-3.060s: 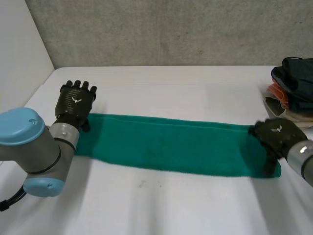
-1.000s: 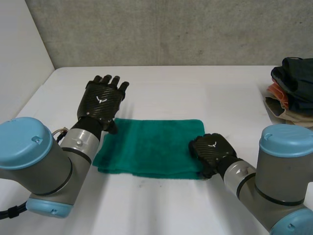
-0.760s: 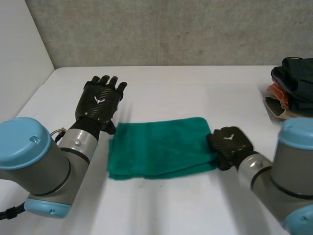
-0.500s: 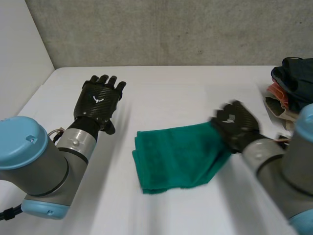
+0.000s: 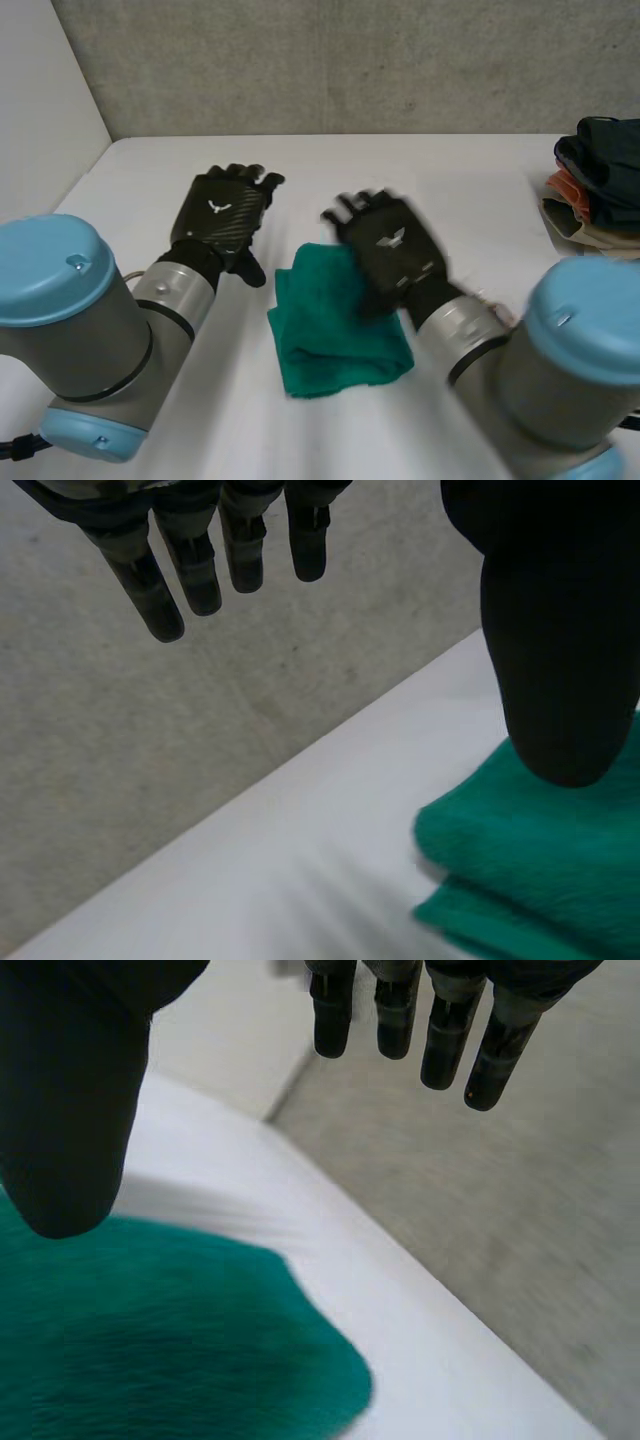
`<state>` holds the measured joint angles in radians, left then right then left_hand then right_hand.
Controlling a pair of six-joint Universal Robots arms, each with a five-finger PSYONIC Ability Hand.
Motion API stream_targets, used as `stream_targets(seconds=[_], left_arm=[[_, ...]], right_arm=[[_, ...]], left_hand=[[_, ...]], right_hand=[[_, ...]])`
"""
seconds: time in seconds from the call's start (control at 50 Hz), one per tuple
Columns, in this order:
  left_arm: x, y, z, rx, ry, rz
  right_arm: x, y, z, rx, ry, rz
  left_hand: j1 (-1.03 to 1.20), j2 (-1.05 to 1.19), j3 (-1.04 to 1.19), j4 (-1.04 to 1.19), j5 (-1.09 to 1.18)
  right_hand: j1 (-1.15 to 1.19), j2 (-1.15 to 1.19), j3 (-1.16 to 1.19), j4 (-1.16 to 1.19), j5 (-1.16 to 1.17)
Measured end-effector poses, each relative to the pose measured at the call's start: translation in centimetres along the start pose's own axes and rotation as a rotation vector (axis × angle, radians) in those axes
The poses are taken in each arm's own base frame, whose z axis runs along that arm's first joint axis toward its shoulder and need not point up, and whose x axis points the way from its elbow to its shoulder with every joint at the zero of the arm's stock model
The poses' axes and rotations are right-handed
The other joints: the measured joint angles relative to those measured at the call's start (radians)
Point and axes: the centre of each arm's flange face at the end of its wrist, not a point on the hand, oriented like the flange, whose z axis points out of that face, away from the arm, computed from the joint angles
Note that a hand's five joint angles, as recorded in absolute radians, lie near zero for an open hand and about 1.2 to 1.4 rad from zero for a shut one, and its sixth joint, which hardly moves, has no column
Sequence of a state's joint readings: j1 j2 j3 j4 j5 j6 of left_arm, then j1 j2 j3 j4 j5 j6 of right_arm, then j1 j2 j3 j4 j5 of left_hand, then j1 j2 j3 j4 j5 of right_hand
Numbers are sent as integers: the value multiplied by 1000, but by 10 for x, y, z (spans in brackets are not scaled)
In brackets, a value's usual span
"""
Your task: Fold the laundry.
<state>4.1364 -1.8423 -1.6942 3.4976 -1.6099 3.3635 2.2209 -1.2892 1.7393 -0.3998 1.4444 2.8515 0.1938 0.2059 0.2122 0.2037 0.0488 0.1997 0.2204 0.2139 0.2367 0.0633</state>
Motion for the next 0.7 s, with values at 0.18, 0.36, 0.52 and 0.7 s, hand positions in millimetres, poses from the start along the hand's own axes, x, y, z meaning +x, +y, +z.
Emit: stream_targets(seconds=[0.18, 0.36, 0.52, 0.7], left_arm=[[36, 5, -2, -45, 74, -44], [65, 37, 21, -123, 84, -14], [69, 75, 26, -301, 64, 82], [72, 85, -1, -435, 32, 204]], right_arm=[[48, 16, 11, -171, 73, 271], [47, 45, 31, -339, 42, 289], [42, 51, 39, -363, 25, 282], [38, 60, 43, -395, 2, 239]], left_hand=[[0, 0, 0, 0, 0], [0, 0, 0, 0, 0], [4, 1, 0, 2, 0], [4, 2, 2, 3, 4]], right_hand=[[0, 0, 0, 0, 0], [0, 0, 0, 0, 0], [0, 0, 0, 0, 0], [0, 0, 0, 0, 0]])
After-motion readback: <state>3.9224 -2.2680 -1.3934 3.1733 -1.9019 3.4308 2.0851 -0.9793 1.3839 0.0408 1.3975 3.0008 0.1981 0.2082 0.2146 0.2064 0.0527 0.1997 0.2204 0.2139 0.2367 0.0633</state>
